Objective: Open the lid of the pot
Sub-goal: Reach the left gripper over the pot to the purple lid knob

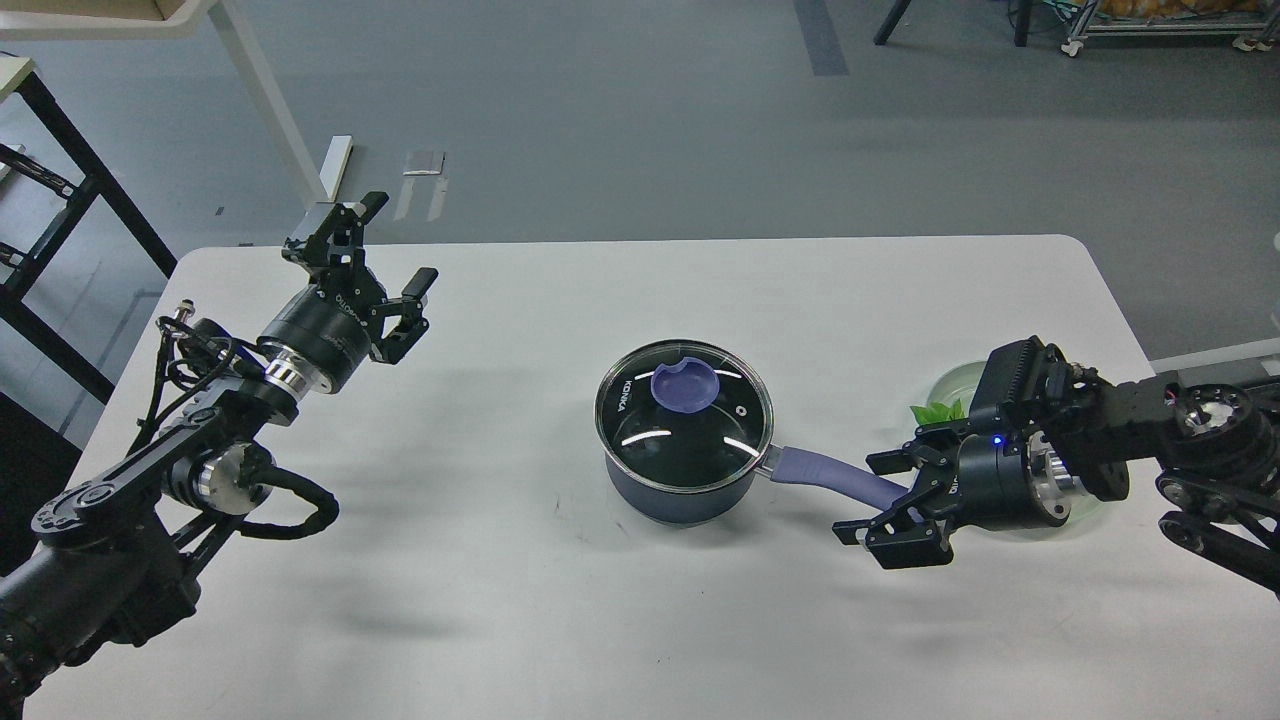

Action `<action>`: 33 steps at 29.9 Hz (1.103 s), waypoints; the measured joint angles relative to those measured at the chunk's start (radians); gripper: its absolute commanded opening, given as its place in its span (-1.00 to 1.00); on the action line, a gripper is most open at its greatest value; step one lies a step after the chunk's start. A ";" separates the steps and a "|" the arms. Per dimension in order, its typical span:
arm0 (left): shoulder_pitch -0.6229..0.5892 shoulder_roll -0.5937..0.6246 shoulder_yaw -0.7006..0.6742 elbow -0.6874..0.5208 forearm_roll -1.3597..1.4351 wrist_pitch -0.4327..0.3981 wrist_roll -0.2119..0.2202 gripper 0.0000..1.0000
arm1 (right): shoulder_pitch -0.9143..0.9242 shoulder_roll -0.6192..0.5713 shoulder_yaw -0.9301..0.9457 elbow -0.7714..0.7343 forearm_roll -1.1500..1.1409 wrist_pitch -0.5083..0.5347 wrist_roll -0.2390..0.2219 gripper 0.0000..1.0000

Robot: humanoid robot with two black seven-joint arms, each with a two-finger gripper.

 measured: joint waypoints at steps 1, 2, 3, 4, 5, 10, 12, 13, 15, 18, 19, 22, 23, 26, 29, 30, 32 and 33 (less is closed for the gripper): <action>0.000 0.000 0.000 0.000 0.000 0.000 0.000 0.99 | 0.001 0.000 -0.001 0.000 0.000 0.000 0.000 0.33; 0.000 0.000 0.000 -0.001 0.000 0.000 0.000 0.99 | 0.002 0.000 -0.001 0.000 -0.001 0.000 0.000 0.23; 0.000 0.000 0.000 -0.005 0.000 0.000 0.000 0.99 | 0.002 0.000 -0.001 0.000 -0.001 0.000 0.000 0.13; 0.000 0.001 0.000 -0.010 0.000 0.000 0.000 0.99 | 0.002 0.000 -0.001 0.000 -0.001 0.000 0.000 0.04; 0.000 0.001 0.000 -0.016 0.000 0.000 0.000 0.99 | 0.003 -0.001 -0.001 0.001 -0.001 0.000 0.000 -0.07; 0.001 0.001 0.000 -0.027 0.000 0.001 0.000 0.99 | 0.006 -0.004 -0.001 0.002 -0.002 0.000 0.000 -0.20; 0.002 0.002 0.000 -0.027 0.000 0.001 0.001 0.99 | 0.007 -0.005 -0.001 0.002 -0.002 0.000 0.000 -0.25; 0.002 0.002 0.000 -0.027 0.000 0.002 0.001 0.99 | 0.007 -0.005 -0.001 0.002 -0.002 0.000 0.000 -0.30; 0.001 0.003 0.000 -0.028 0.005 0.001 0.001 0.99 | 0.007 -0.006 -0.001 0.002 -0.003 0.000 0.000 -0.34; 0.001 0.012 0.000 -0.034 0.014 -0.009 0.001 0.99 | 0.007 -0.007 -0.001 0.002 -0.003 0.000 0.000 -0.34; 0.001 0.018 0.004 -0.041 0.017 -0.011 0.001 0.99 | 0.007 -0.007 -0.001 0.002 -0.003 0.000 0.000 -0.34; -0.004 0.040 0.037 -0.072 0.057 -0.012 0.001 0.99 | 0.008 -0.007 -0.001 0.002 -0.003 0.000 0.000 -0.34; -0.008 0.048 0.047 -0.083 0.084 -0.012 0.000 0.99 | 0.009 -0.007 -0.001 0.002 -0.003 0.000 0.000 -0.34; -0.029 0.081 0.075 -0.138 0.272 -0.013 -0.010 0.99 | 0.011 -0.008 -0.001 0.002 -0.003 0.000 0.000 -0.33; -0.076 0.101 0.096 -0.215 0.579 -0.013 -0.058 0.99 | 0.011 -0.006 -0.001 0.001 -0.003 0.000 0.000 -0.33; -0.096 0.103 0.103 -0.243 0.689 -0.011 -0.071 0.99 | 0.011 -0.004 -0.001 0.001 -0.003 -0.001 0.000 -0.33; -0.139 0.103 0.123 -0.287 0.894 0.001 -0.081 0.99 | 0.012 -0.003 -0.001 0.001 -0.003 -0.001 0.000 -0.33; -0.166 0.101 0.140 -0.309 1.004 0.012 -0.084 0.99 | 0.012 -0.002 -0.001 0.001 -0.003 -0.001 0.000 -0.33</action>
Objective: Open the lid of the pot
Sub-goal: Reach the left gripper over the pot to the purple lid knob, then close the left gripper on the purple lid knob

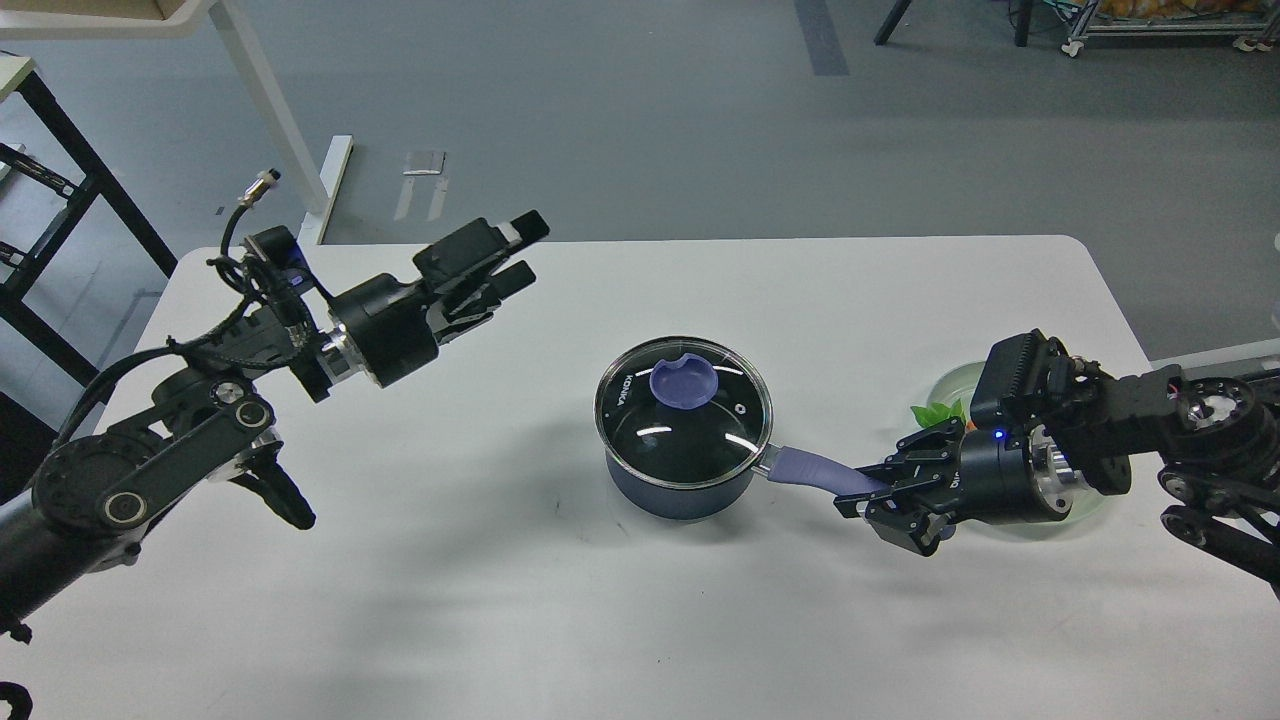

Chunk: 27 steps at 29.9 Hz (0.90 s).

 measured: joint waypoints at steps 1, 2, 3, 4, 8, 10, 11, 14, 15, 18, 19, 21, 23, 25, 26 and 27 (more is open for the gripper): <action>-0.028 -0.005 0.023 -0.017 0.110 0.020 -0.001 0.99 | 0.000 0.000 0.000 0.000 0.000 0.000 0.000 -0.33; -0.057 -0.011 0.054 -0.029 0.209 0.049 -0.002 0.99 | 0.000 0.001 0.000 0.000 0.000 0.000 0.000 -0.33; -0.083 -0.017 0.087 -0.035 0.272 0.079 -0.002 0.99 | 0.000 0.001 0.000 0.000 0.000 0.000 0.000 -0.33; -0.116 -0.023 0.135 -0.039 0.330 0.120 -0.002 0.99 | 0.000 0.001 0.000 0.000 -0.001 0.000 0.000 -0.33; -0.248 -0.057 0.363 -0.021 0.499 0.282 -0.002 0.99 | 0.000 0.000 0.000 0.000 -0.001 0.000 0.000 -0.33; -0.281 -0.093 0.420 0.015 0.570 0.320 -0.002 0.99 | 0.000 0.000 0.000 0.000 -0.001 0.000 0.000 -0.33; -0.289 -0.111 0.433 0.037 0.600 0.328 -0.002 0.99 | -0.001 -0.001 0.000 -0.001 -0.001 0.000 0.000 -0.33; -0.301 -0.150 0.446 0.098 0.663 0.340 -0.002 0.99 | -0.002 -0.001 0.000 -0.001 -0.001 0.000 0.000 -0.33; -0.302 -0.158 0.446 0.111 0.669 0.341 -0.002 0.99 | -0.002 -0.001 0.000 0.000 -0.001 0.000 0.000 -0.33; -0.304 -0.185 0.448 0.146 0.675 0.343 -0.002 0.99 | -0.002 -0.002 0.000 0.000 -0.001 0.000 0.000 -0.33; -0.304 -0.191 0.449 0.155 0.675 0.343 -0.002 0.99 | -0.002 -0.002 0.000 0.000 -0.001 0.000 0.000 -0.33; -0.305 -0.205 0.450 0.177 0.676 0.345 -0.002 0.99 | -0.002 -0.002 0.000 0.000 -0.001 0.000 0.000 -0.33; -0.305 -0.216 0.452 0.199 0.677 0.345 -0.002 0.99 | -0.002 -0.002 0.000 0.000 -0.001 0.000 0.000 -0.33; -0.305 -0.228 0.453 0.220 0.677 0.347 -0.002 0.99 | -0.002 -0.002 0.000 0.000 -0.001 0.000 0.000 -0.33; -0.305 -0.234 0.453 0.231 0.677 0.347 -0.002 0.99 | -0.002 -0.001 0.000 0.000 -0.001 0.000 0.000 -0.33; -0.305 -0.240 0.454 0.241 0.676 0.347 -0.002 0.99 | -0.002 -0.001 0.000 0.000 -0.001 0.000 0.000 -0.33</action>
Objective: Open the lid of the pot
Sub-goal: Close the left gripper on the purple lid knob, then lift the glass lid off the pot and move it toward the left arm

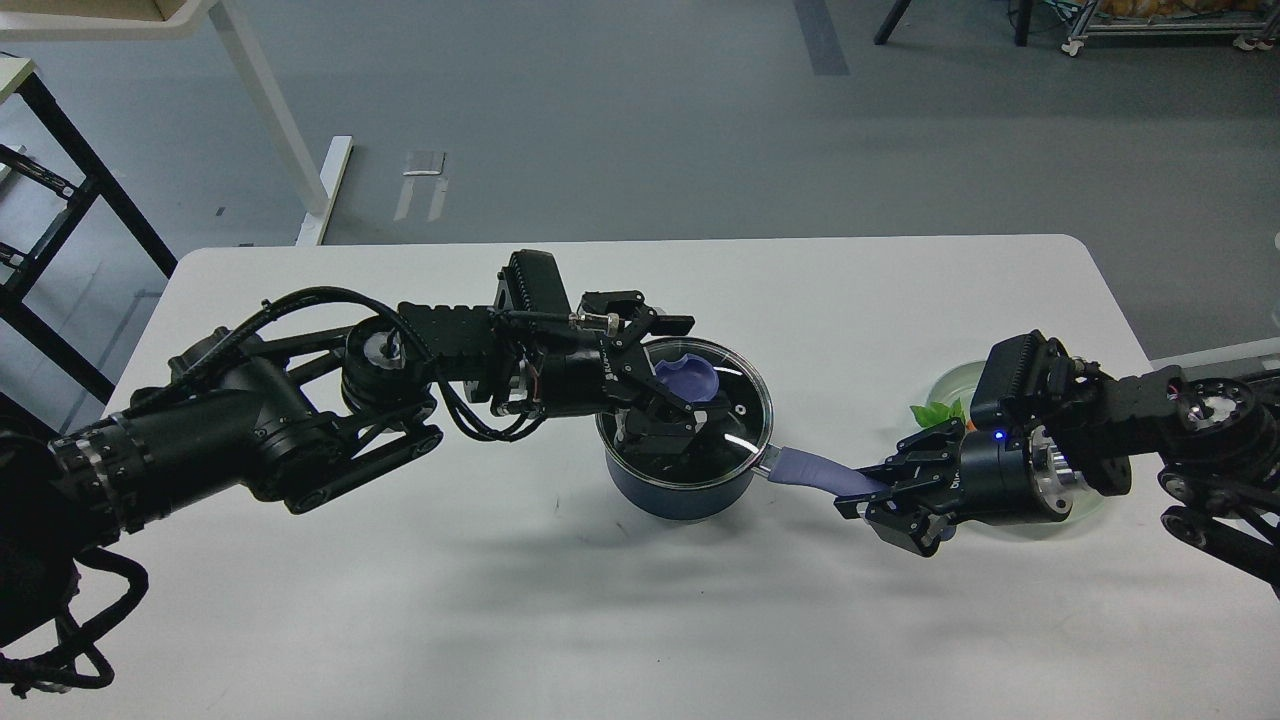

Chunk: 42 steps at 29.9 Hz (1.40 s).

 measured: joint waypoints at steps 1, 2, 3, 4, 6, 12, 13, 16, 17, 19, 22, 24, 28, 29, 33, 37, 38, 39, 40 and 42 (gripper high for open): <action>0.000 -0.004 0.001 0.007 -0.001 0.001 0.000 0.99 | 0.000 0.000 0.000 0.000 0.000 0.000 0.000 -0.32; 0.002 -0.009 0.003 0.015 -0.001 0.003 0.000 0.99 | 0.000 0.000 0.000 0.000 0.000 0.000 0.000 -0.32; 0.003 -0.013 0.005 0.022 -0.001 0.004 0.000 0.99 | 0.000 0.000 0.000 0.000 0.000 0.000 0.000 -0.32; 0.005 -0.014 0.006 0.029 -0.002 0.004 0.000 0.99 | 0.000 0.000 0.000 0.000 0.000 0.000 0.000 -0.32; 0.008 -0.016 0.006 0.038 -0.002 0.005 0.000 0.99 | 0.000 -0.001 0.000 0.000 0.000 0.000 0.000 -0.32; 0.016 -0.024 0.008 0.049 -0.002 0.005 0.000 0.98 | -0.001 -0.004 0.000 0.000 0.000 0.000 0.000 -0.32; 0.017 -0.026 0.008 0.053 -0.002 0.005 0.000 0.98 | -0.001 -0.004 0.000 0.000 0.000 0.000 0.000 -0.32; 0.023 -0.028 0.008 0.058 -0.002 0.005 0.000 0.95 | -0.001 -0.002 0.001 0.000 0.000 0.000 0.000 -0.32; 0.026 -0.028 0.008 0.059 -0.002 0.005 0.000 0.94 | -0.001 -0.001 0.001 0.000 0.000 -0.001 0.000 -0.32; 0.034 -0.028 0.008 0.059 -0.001 0.005 0.000 0.92 | -0.001 0.000 0.001 0.000 0.000 -0.001 0.000 -0.32; 0.040 -0.028 0.008 0.059 0.001 0.005 0.000 0.80 | -0.001 0.000 0.001 0.000 0.000 -0.001 0.000 -0.32; 0.042 -0.028 0.008 0.059 0.001 0.005 0.000 0.62 | -0.001 0.001 0.001 0.000 0.000 -0.001 0.000 -0.31; 0.043 -0.028 0.008 0.059 -0.002 0.005 0.000 0.43 | -0.003 0.001 0.001 0.000 0.000 -0.001 0.000 -0.31; 0.043 -0.029 0.008 0.059 -0.003 0.005 0.000 0.33 | -0.003 0.001 0.001 0.000 0.000 -0.001 0.000 -0.31; 0.044 -0.029 0.008 0.059 -0.003 0.005 0.000 0.06 | -0.003 0.001 0.001 0.000 0.000 -0.001 0.000 -0.31; 0.043 -0.028 0.008 0.057 -0.002 0.005 0.000 -0.29 | -0.003 0.001 0.001 0.000 0.000 -0.001 0.000 -0.31; 0.042 -0.028 0.008 0.056 -0.002 0.005 0.000 -0.29 | -0.003 0.001 0.001 0.000 0.000 -0.001 0.000 -0.31; 0.040 -0.028 0.008 0.055 -0.001 0.005 0.000 -0.29 | -0.004 0.001 0.001 0.000 0.000 -0.001 0.000 -0.31; 0.037 -0.028 0.008 0.053 -0.001 0.005 0.000 -0.29 | -0.004 0.001 0.001 0.000 0.000 -0.001 0.000 -0.31; 0.031 -0.027 0.008 0.044 -0.002 0.005 0.000 -0.28 | -0.005 0.001 0.001 0.000 0.000 -0.001 0.000 -0.31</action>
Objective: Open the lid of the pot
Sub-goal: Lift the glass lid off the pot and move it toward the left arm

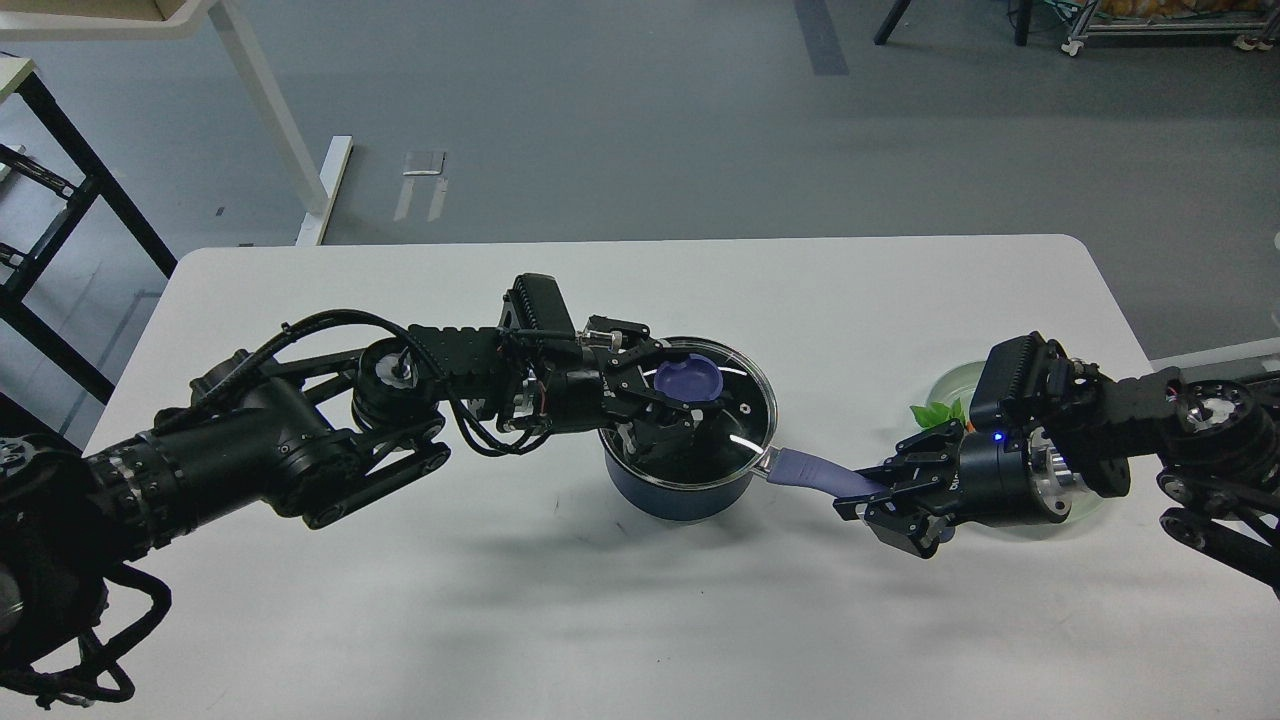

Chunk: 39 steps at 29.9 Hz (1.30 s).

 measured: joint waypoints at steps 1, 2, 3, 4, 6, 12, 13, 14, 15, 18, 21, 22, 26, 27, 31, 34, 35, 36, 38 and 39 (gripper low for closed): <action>-0.003 0.002 0.000 -0.005 -0.001 0.000 0.000 -0.27 | 0.000 0.000 0.000 0.000 0.000 0.000 0.000 -0.31; -0.008 0.007 0.000 -0.013 -0.002 0.000 0.000 -0.27 | -0.001 0.000 0.000 0.000 0.000 0.000 0.000 -0.31; -0.014 0.013 -0.001 -0.023 -0.003 0.000 0.000 -0.27 | -0.001 0.000 0.000 0.000 0.000 0.000 0.000 -0.31; -0.025 0.022 -0.002 -0.036 -0.006 0.000 0.000 -0.27 | -0.001 -0.001 0.000 0.000 0.000 0.000 0.000 -0.31; -0.048 0.057 -0.003 -0.064 -0.023 -0.001 0.000 -0.26 | -0.001 -0.002 0.000 0.000 0.000 0.000 0.000 -0.31; -0.083 0.229 -0.004 -0.165 -0.072 -0.001 0.000 -0.26 | -0.001 -0.004 0.000 -0.001 0.000 0.000 0.000 -0.31; -0.083 0.270 -0.004 -0.185 -0.075 0.000 0.000 -0.26 | -0.001 -0.004 0.000 -0.001 0.000 0.000 0.000 -0.31; -0.082 0.306 -0.004 -0.202 -0.076 0.003 0.000 -0.26 | -0.001 -0.004 0.000 -0.001 0.000 0.000 0.000 -0.31; -0.077 0.346 -0.004 -0.220 -0.076 0.010 0.000 -0.26 | -0.001 -0.004 0.000 -0.001 0.000 0.000 0.000 -0.31; -0.045 0.461 0.007 -0.253 -0.078 0.054 0.000 -0.25 | -0.001 -0.004 0.000 -0.002 0.000 0.000 0.000 -0.31; 0.014 0.560 0.043 -0.258 -0.081 0.141 0.000 -0.25 | 0.000 -0.004 0.000 -0.002 0.000 0.000 0.000 -0.31; 0.034 0.592 0.056 -0.257 -0.083 0.175 0.000 -0.25 | 0.000 -0.004 0.000 -0.002 0.000 0.000 0.000 -0.31; 0.119 0.701 0.112 -0.253 -0.136 0.264 0.000 -0.24 | 0.001 -0.004 0.000 -0.002 0.000 0.000 0.000 -0.31; 0.134 0.719 0.125 -0.253 -0.155 0.277 0.000 -0.24 | 0.001 -0.003 0.000 -0.002 0.000 0.000 0.000 -0.31; 0.181 0.758 0.178 -0.248 -0.212 0.315 0.000 -0.23 | 0.002 -0.001 0.000 -0.002 0.000 0.000 0.000 -0.31; 0.225 0.764 0.195 -0.236 -0.242 0.333 0.000 -0.23 | 0.002 -0.001 0.000 -0.002 0.000 0.000 0.000 -0.31; 0.240 0.764 0.197 -0.227 -0.256 0.337 0.000 -0.23 | 0.002 -0.001 0.000 -0.002 0.000 0.000 0.000 -0.31; 0.250 0.764 0.198 -0.218 -0.270 0.339 0.000 -0.22 | 0.002 -0.002 0.000 -0.002 0.000 0.000 0.000 -0.31; 0.268 0.761 0.200 -0.196 -0.298 0.345 0.000 -0.22 | 0.002 -0.003 0.000 -0.002 0.000 0.000 0.000 -0.31; 0.276 0.759 0.202 -0.186 -0.307 0.349 0.000 -0.22 | 0.002 -0.003 0.000 -0.002 0.000 0.000 0.000 -0.31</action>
